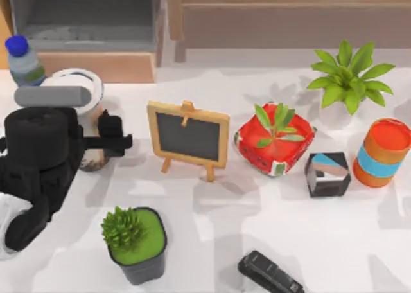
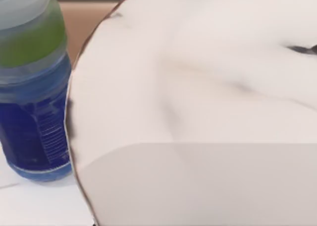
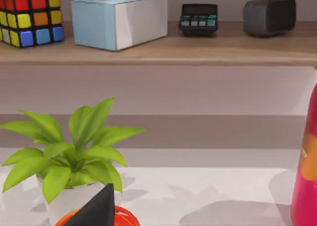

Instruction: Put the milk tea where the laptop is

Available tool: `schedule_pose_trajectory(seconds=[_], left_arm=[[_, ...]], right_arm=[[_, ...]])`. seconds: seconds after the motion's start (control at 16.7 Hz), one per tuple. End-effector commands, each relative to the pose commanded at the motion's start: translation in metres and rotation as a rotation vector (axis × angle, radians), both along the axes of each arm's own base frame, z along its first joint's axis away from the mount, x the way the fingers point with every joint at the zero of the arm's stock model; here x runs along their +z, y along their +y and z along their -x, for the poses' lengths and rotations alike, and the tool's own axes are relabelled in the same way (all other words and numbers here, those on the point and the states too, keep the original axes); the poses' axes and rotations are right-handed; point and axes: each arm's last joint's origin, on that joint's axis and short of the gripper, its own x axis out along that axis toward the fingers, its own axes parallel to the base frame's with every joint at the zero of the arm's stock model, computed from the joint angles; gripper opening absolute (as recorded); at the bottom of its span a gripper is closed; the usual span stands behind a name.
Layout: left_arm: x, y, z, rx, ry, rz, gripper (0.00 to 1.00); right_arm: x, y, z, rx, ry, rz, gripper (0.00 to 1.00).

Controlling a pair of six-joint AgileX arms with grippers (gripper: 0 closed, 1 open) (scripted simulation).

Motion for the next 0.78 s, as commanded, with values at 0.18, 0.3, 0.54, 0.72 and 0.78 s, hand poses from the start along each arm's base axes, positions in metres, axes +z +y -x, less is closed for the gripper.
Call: schedule_pose_trajectory(seconds=[0.18, 0.3, 0.54, 0.72, 0.78], left_arm=[[0.000, 0.000, 0.000, -0.001, 0.002, -0.003, 0.00], [0.003, 0.000, 0.001, -0.001, 0.005, -0.005, 0.00], [0.010, 0.000, 0.000, -0.001, 0.001, -0.002, 0.00], [0.008, 0.000, 0.001, -0.001, 0.006, -0.006, 0.00], [0.008, 0.000, 0.001, -0.001, 0.006, -0.006, 0.00]], right_arm=[[0.000, 0.000, 0.000, 0.000, 0.000, 0.000, 1.00], [0.000, 0.000, 0.000, 0.000, 0.000, 0.000, 1.00], [0.000, 0.000, 0.000, 0.000, 0.000, 0.000, 1.00], [0.000, 0.000, 0.000, 0.000, 0.000, 0.000, 1.00], [0.000, 0.000, 0.000, 0.000, 0.000, 0.000, 1.00]])
